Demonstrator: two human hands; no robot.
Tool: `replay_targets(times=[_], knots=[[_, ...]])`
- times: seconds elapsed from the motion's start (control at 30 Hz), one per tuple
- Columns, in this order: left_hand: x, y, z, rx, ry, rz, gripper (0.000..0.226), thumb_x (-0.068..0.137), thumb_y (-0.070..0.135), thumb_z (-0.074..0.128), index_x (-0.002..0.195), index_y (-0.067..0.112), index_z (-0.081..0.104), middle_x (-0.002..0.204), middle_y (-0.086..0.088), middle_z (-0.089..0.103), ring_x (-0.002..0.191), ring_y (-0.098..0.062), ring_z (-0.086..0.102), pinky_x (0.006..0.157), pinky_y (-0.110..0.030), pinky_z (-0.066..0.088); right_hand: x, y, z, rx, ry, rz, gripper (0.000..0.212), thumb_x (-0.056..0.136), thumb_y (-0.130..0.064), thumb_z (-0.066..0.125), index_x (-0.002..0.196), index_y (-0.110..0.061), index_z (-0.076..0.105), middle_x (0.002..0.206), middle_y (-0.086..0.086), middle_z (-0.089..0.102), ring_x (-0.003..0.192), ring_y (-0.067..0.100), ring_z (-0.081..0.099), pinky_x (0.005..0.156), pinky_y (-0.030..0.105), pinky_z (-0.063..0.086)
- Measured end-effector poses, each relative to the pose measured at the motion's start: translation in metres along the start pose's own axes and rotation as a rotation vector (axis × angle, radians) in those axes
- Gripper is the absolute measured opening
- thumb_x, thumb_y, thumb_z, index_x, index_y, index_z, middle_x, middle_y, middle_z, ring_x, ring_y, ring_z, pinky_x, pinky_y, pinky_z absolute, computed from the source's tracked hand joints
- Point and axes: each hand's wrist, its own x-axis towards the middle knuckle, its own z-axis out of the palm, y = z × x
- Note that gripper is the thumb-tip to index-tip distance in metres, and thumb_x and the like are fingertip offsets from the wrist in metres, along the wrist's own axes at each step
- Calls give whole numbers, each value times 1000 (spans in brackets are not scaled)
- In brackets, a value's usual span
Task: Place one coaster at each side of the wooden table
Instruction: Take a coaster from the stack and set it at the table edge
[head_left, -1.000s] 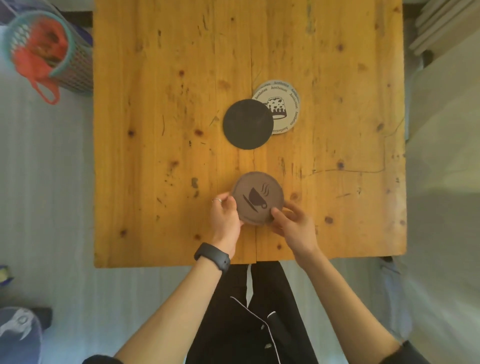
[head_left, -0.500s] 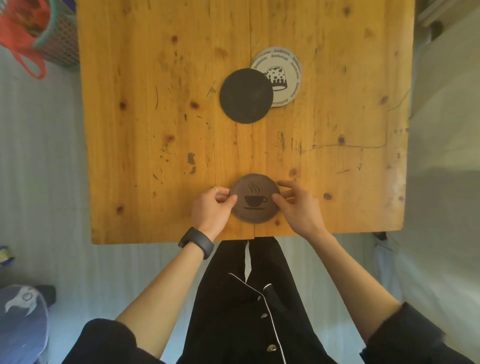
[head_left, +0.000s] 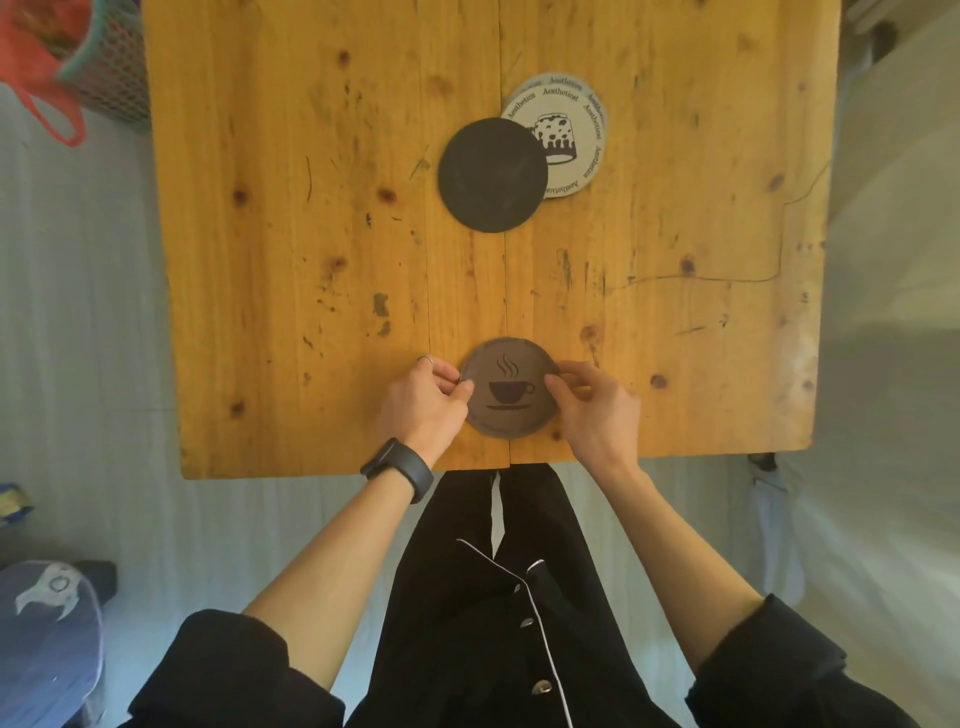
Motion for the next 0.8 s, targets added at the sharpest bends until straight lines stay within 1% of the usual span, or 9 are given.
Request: replay_targets(times=[0.07,0.17,0.23,0.3,0.43,0.53,0.6,0.8], knots=[[0,1,-1,33,-10,9,16,83,44,67,87,31,58,75,15,65,58,1,53,44,-17,30,-1,1,2,15,17,2,23,92,-38,68,112,-29,74,88,-13,71,83,4,67,74,30,58],[-2,0,-2,74,-23,11,18,83,46,66,85,32,56,74,16,65,62,-4,58,46,-19,34,-2,0,2,16,19,7,22,92,-37,68,111,-29,74,87,-14,70,80,3,66,74,34,60],[-3,0,-1,92,-23,5,19,83,48,65,85,32,57,75,16,65,66,-9,62,48,-20,38,-1,0,1,13,2,15,22,92,-38,68,112,-30,73,89,-13,71,79,5,68,72,38,62],[-5,0,1,101,-13,-3,19,83,49,65,86,31,58,77,16,67,69,-10,63,50,-20,38,-1,0,0,10,-20,19,22,92,-39,68,112,-30,72,89,-14,70,76,8,70,68,41,62],[-7,2,2,102,1,-21,19,83,48,65,89,30,60,81,14,69,70,-12,62,49,-20,36,-3,-1,-2,-37,-33,0,21,91,-39,68,110,-30,69,81,-21,64,72,8,69,69,41,62],[-7,4,2,119,1,-23,19,84,47,65,90,30,60,81,14,69,73,-13,63,55,-23,42,-3,0,-3,-47,-45,-6,20,91,-38,68,109,-30,68,79,-21,64,69,9,69,69,42,61],[-7,4,2,121,-2,-29,19,84,47,65,90,30,60,81,14,68,73,-12,63,55,-23,43,-3,-1,-2,-47,-44,-12,19,92,-37,68,108,-29,67,79,-21,63,68,10,69,68,42,61],[-9,2,3,119,-9,-35,20,84,48,64,92,29,61,84,14,69,75,-13,65,62,-27,51,-6,1,0,-65,-13,-40,17,91,-36,68,106,-29,66,74,-22,61,72,8,66,66,39,59]])
